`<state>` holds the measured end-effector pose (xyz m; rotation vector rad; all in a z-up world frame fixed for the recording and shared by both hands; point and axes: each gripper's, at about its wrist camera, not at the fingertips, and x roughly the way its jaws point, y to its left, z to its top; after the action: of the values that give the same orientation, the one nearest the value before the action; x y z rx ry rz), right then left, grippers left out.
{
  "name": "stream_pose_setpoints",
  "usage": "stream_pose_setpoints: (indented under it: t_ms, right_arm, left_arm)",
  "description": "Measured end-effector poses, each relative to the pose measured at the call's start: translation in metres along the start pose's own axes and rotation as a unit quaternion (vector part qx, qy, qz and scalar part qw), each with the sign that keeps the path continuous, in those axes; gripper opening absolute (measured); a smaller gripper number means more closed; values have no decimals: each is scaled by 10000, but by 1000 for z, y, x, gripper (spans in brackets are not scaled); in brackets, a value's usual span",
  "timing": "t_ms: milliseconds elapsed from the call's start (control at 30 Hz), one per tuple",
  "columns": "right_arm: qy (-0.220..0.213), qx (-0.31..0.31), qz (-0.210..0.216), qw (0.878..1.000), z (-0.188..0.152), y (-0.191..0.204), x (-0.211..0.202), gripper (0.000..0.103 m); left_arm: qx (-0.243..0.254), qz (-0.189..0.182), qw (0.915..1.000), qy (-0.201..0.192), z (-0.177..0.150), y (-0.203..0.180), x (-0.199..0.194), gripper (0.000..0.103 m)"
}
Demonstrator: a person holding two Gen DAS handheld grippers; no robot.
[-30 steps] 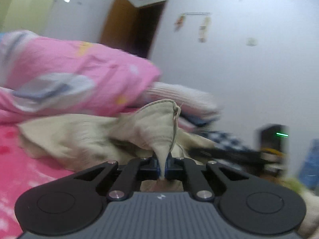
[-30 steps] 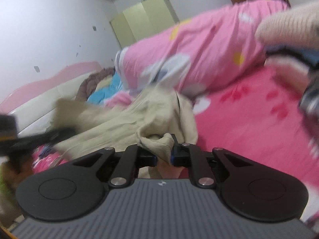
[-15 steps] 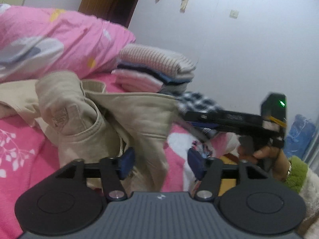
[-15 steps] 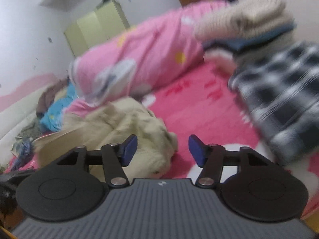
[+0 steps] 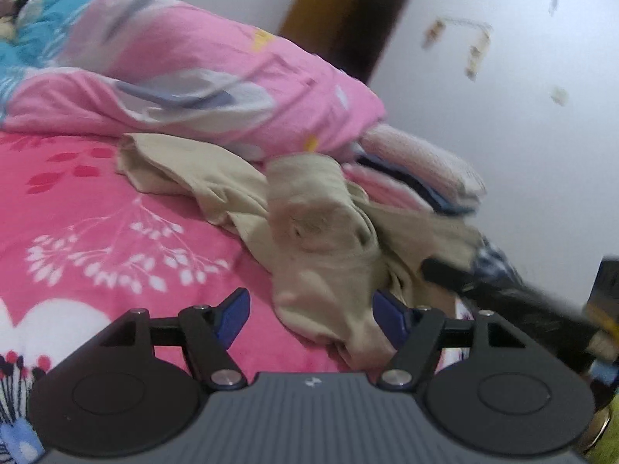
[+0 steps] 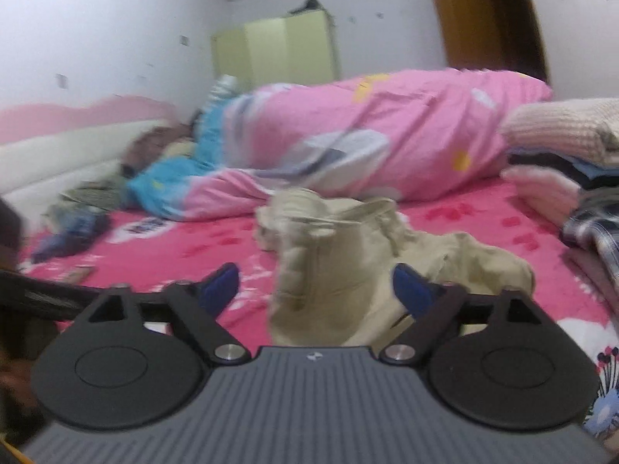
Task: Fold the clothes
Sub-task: 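Lift the khaki trousers high with both tools and shake them out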
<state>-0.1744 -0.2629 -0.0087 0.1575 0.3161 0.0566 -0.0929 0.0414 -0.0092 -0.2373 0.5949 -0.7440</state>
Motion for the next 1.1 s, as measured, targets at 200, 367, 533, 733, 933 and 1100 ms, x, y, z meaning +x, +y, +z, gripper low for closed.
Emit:
stream_pose_setpoints:
  t_ms: [200, 367, 533, 733, 933, 1100]
  right_arm:
    - [83, 825, -563, 9950, -9, -46, -6, 11]
    - [-17, 976, -817, 9919, -19, -69, -26, 10]
    - [9, 1140, -708, 9910, -25, -81, -24, 10]
    - [256, 1502, -367, 9876, -34, -94, -16, 16]
    - [485, 1854, -105, 9814, -46, -97, -4, 44]
    - [549, 1822, -109, 9817, -47, -95, 7, 10]
  left_arm:
    - [-18, -176, 9998, 132, 17, -8, 39, 91]
    - [264, -442, 9980, 368, 34, -24, 94, 99]
    - [610, -190, 9966, 516, 45, -21, 136, 100]
    - [453, -490, 9963, 534, 54, -12, 157, 93]
    - [421, -509, 9969, 430, 51, -19, 167, 57]
    - [664, -178, 9974, 238, 49, -33, 159, 14]
